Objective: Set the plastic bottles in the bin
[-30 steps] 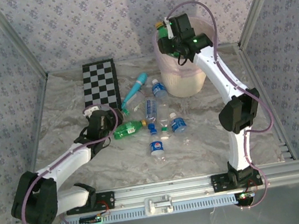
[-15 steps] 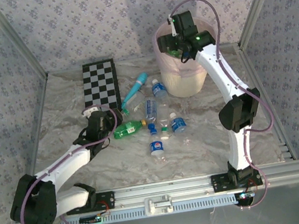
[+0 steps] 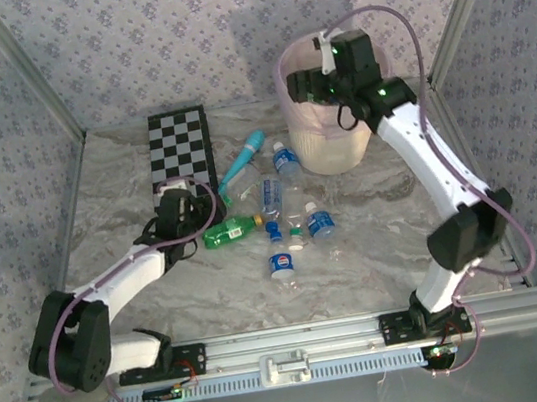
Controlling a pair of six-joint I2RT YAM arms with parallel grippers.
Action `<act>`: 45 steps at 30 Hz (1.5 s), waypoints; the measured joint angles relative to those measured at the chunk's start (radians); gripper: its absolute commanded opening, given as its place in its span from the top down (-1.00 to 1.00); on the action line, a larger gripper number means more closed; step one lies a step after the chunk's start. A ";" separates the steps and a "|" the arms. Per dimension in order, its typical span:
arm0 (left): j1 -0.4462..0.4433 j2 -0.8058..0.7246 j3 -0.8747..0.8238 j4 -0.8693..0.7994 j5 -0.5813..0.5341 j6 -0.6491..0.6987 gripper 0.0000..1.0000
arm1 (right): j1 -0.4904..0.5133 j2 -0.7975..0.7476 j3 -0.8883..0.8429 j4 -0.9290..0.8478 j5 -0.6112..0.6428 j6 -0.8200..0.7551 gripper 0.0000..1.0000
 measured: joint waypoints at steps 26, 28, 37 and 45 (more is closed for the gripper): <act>-0.123 0.175 0.092 -0.141 0.165 -0.046 -0.99 | -0.166 -0.547 -0.810 0.240 -0.038 0.245 -1.00; -0.157 0.167 0.093 -0.161 0.148 -0.050 -0.99 | -0.166 -0.547 -0.810 0.247 -0.044 0.250 -1.00; -0.239 0.151 0.093 -0.282 0.069 -0.051 -0.99 | -0.168 -0.545 -0.812 0.268 -0.070 0.275 -1.00; -0.308 0.144 0.093 -0.357 0.035 -0.049 -0.99 | -0.168 -0.532 -0.812 0.275 -0.087 0.294 -1.00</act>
